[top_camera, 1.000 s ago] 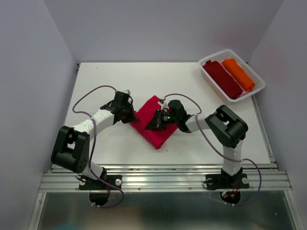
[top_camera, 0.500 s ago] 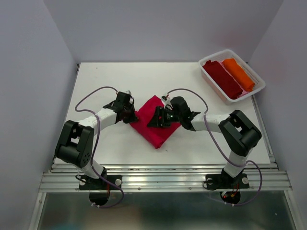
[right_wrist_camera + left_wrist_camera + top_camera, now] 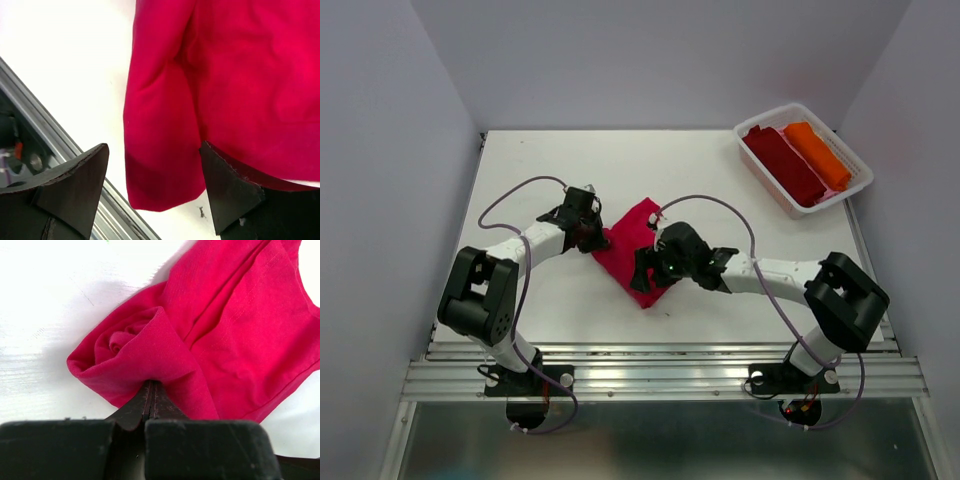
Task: Roll the t-shirts
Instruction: Roll the T-shirt to the center of the board.
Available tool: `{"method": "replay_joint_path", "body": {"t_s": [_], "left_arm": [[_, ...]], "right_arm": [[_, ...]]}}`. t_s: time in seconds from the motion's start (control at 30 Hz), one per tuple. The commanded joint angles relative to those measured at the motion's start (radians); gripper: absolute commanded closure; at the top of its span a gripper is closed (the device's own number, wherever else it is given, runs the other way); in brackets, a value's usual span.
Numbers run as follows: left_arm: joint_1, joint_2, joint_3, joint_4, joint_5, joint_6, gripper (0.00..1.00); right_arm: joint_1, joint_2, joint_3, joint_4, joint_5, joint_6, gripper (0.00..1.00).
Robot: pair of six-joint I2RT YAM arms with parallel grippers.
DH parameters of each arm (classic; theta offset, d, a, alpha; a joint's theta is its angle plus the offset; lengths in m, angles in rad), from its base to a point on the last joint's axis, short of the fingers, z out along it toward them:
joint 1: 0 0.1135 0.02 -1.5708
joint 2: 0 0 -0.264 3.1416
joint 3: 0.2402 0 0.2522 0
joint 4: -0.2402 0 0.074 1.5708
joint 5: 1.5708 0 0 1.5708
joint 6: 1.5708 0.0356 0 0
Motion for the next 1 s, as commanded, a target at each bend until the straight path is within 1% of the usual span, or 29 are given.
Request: {"method": "replay_joint_path", "body": {"t_s": [0.0, 0.17, 0.23, 0.27, 0.33, 0.43, 0.57, 0.7, 0.77, 0.8, 0.9, 0.97], "left_arm": [[-0.005, 0.002, 0.044, 0.001, -0.010, 0.013, 1.00], [-0.006, -0.001, 0.046, -0.004, -0.016, 0.015, 1.00], [-0.005, -0.001, 0.047, -0.006, -0.018, 0.015, 1.00], [-0.006, 0.001, 0.046, -0.007, -0.018, 0.016, 1.00], [-0.005, 0.002, 0.049, -0.009, -0.018, 0.016, 1.00], [-0.006, 0.004, 0.050, -0.010, -0.019, 0.018, 1.00], [-0.006, 0.002, 0.053, -0.013, -0.018, 0.019, 1.00], [-0.005, 0.002, 0.052, -0.016, -0.021, 0.021, 1.00], [-0.005, 0.002, 0.052, -0.018, -0.023, 0.021, 1.00], [-0.006, 0.001, 0.053, -0.018, -0.023, 0.022, 1.00], [-0.005, -0.001, 0.052, -0.018, -0.024, 0.022, 1.00], [-0.006, -0.001, 0.052, -0.018, -0.024, 0.022, 1.00]], "right_arm": [[0.053, -0.011, 0.031, -0.077, 0.164, -0.066, 0.21], [0.137, 0.006, 0.057, -0.102, 0.320, -0.081, 0.20], [0.157, 0.020, 0.071, -0.111, 0.354, -0.087, 0.20], [0.181, 0.022, 0.080, -0.117, 0.405, -0.090, 0.20], [0.204, 0.026, 0.088, -0.123, 0.457, -0.098, 0.20], [0.250, 0.035, 0.110, -0.146, 0.604, -0.112, 0.20], [0.292, 0.060, 0.140, -0.174, 0.698, -0.138, 0.20], [0.315, 0.089, 0.159, -0.181, 0.733, -0.149, 0.21], [0.315, 0.100, 0.160, -0.181, 0.732, -0.142, 0.26], [0.315, 0.103, 0.159, -0.181, 0.730, -0.130, 0.31], [0.315, 0.112, 0.154, -0.175, 0.727, -0.118, 0.36], [0.315, 0.121, 0.151, -0.177, 0.726, -0.113, 0.37]]}}
